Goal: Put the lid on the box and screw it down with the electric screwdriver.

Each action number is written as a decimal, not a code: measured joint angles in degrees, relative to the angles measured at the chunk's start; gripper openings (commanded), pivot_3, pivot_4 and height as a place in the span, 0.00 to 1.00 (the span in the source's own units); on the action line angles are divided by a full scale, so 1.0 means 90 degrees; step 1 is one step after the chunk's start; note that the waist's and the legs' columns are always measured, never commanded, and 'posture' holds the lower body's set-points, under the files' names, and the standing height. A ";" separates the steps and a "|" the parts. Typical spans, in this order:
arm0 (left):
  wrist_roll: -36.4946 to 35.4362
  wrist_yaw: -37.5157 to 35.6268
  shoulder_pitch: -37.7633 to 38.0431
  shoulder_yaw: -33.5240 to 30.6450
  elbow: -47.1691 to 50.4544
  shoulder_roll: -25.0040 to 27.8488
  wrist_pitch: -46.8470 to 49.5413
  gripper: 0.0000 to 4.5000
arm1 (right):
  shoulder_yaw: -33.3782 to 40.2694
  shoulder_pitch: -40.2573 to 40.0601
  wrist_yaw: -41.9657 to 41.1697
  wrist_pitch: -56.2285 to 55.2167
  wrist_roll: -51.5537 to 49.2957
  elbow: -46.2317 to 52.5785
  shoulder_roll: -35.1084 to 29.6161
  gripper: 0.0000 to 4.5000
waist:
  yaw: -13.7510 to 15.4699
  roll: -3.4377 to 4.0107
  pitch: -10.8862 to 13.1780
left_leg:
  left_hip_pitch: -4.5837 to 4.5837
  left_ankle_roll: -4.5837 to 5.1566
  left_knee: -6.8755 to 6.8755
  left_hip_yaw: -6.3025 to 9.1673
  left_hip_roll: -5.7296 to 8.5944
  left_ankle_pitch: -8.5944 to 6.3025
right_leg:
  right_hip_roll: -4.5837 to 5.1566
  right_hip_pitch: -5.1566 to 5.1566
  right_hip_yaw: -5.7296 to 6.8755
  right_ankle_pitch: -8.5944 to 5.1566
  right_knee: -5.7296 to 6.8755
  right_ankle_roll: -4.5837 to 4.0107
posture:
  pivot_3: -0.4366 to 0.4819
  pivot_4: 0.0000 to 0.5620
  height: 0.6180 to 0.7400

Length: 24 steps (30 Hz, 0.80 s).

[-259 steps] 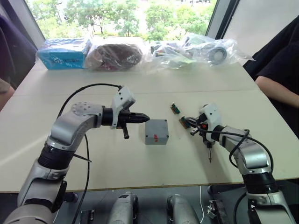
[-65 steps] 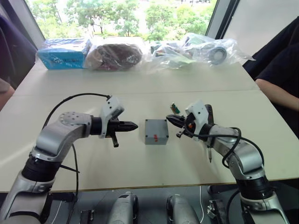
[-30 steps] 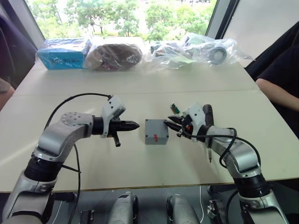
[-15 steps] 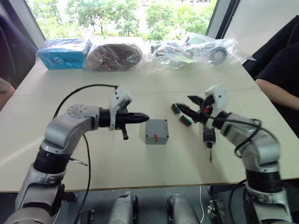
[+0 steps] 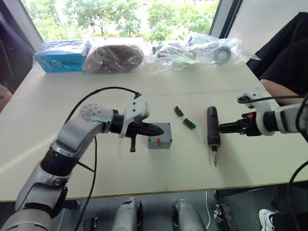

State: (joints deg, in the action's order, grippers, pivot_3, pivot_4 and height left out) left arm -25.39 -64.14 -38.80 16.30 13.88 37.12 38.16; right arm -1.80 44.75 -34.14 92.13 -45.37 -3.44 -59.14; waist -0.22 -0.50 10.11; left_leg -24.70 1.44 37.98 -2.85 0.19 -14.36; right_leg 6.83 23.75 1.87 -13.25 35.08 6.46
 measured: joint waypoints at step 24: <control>0.0097 0.0827 0.0853 -0.0377 0.0745 0.0189 0.0305 0.00 | -0.2625 0.1538 -0.0505 -0.0165 0.1134 -0.1979 0.0896 0.79 | -0.0047 -0.0003 -0.0003 | -0.0075 0.0002 0.0022 0.0003 0.0005 0.0004 | -0.0013 0.0068 0.0001 0.0028 0.0022 0.0050 | 0.48 0.27 1.00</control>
State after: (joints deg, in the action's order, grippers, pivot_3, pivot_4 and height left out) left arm -24.52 -56.70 -31.12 12.91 20.59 38.81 40.91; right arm -25.43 58.60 -38.68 90.64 -35.16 -21.25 -51.07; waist -0.64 -0.53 10.09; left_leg -25.37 1.45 38.18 -2.82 0.23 -14.33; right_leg 6.72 24.36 1.88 -12.99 35.28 6.90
